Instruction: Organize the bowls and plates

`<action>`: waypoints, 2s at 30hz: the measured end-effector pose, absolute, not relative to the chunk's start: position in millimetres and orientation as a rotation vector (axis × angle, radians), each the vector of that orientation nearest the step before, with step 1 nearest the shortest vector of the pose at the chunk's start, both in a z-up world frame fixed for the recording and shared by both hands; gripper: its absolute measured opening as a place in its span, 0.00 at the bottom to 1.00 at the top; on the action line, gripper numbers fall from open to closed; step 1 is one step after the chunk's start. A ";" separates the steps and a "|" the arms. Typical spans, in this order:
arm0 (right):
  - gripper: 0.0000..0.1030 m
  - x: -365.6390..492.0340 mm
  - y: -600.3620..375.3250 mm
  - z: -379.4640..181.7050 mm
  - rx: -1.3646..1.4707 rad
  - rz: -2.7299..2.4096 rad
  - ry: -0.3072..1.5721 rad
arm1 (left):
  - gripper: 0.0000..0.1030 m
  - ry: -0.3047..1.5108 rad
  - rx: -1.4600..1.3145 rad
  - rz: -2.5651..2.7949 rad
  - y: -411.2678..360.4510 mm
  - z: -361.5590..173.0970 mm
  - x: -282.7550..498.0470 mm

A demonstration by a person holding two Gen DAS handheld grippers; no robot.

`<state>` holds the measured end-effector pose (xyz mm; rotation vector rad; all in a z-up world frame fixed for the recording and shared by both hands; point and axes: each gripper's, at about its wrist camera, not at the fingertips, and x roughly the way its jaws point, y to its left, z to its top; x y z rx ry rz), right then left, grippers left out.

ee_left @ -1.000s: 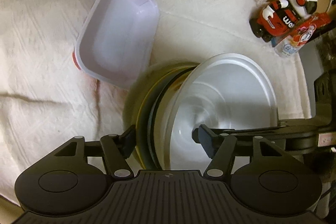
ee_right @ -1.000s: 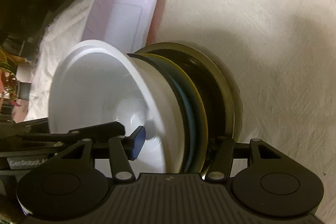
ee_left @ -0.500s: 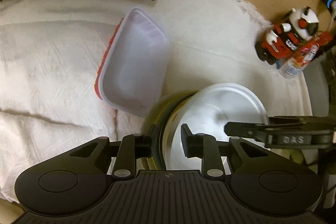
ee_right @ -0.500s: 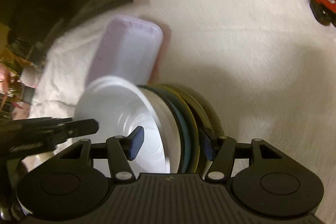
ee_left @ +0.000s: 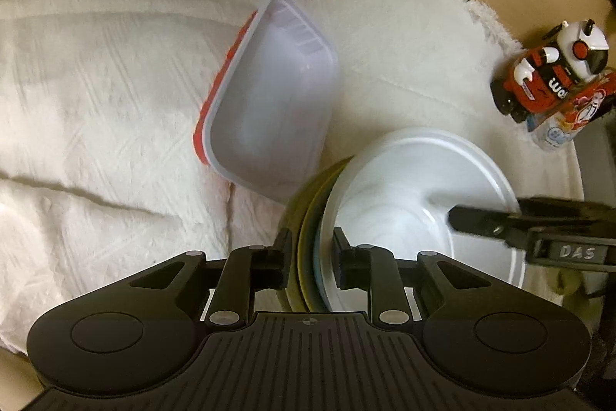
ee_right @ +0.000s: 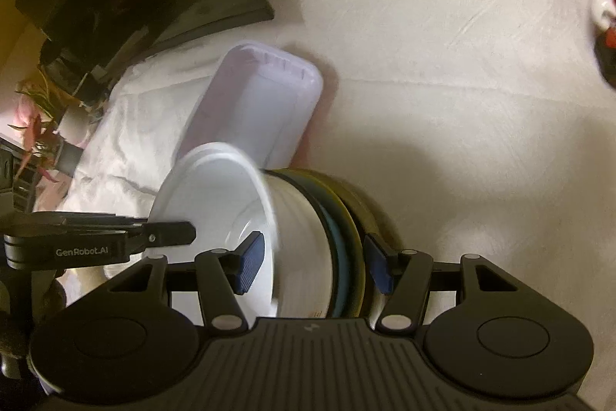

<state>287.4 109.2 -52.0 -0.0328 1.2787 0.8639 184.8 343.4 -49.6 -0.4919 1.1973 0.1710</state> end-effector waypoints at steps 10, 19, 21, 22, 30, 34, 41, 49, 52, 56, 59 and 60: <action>0.56 255.7 105.8 -12.9 -0.114 0.799 1.120 | 0.22 1.111 -0.511 0.096 352.0 -26.8 164.9; 0.36 245.2 105.8 -25.6 -0.044 0.744 1.192 | 0.25 1.092 -0.562 0.086 363.2 -39.0 154.6; 0.34 242.4 102.5 -25.4 -0.049 0.747 1.188 | 0.25 1.092 -0.543 0.087 361.1 -38.2 155.6; 0.34 242.4 101.3 -26.0 -0.056 0.742 1.185 | 0.25 1.091 -0.540 0.091 360.1 -38.2 156.3; 0.34 245.1 91.7 -44.2 -0.099 0.671 1.207 | 0.24 1.103 -0.482 0.060 336.5 -33.5 161.5; 0.34 246.2 84.9 -50.3 -0.067 0.662 1.216 | 0.24 1.117 -0.472 0.057 332.0 -34.4 163.9; 0.34 248.2 88.2 -57.2 -0.064 0.641 1.200 | 0.25 1.116 -0.491 0.040 336.4 -36.9 165.5; 0.36 238.8 91.6 -37.6 -0.114 0.698 1.150 | 0.21 1.047 -0.502 -0.023 353.7 -3.5 161.8; 0.42 239.6 90.3 -14.2 -0.109 0.736 1.096 | 0.22 0.974 -0.473 0.015 368.2 20.6 167.4; 0.46 249.3 93.2 14.5 -0.086 0.788 1.035 | 0.22 0.930 -0.304 0.146 377.9 33.1 192.0; 0.48 267.7 96.3 27.5 -0.024 0.823 1.066 | 0.22 0.974 -0.154 0.213 376.9 22.0 221.1; 0.48 275.8 98.7 29.2 -0.001 0.832 1.087 | 0.23 0.995 -0.137 0.222 377.5 16.4 229.3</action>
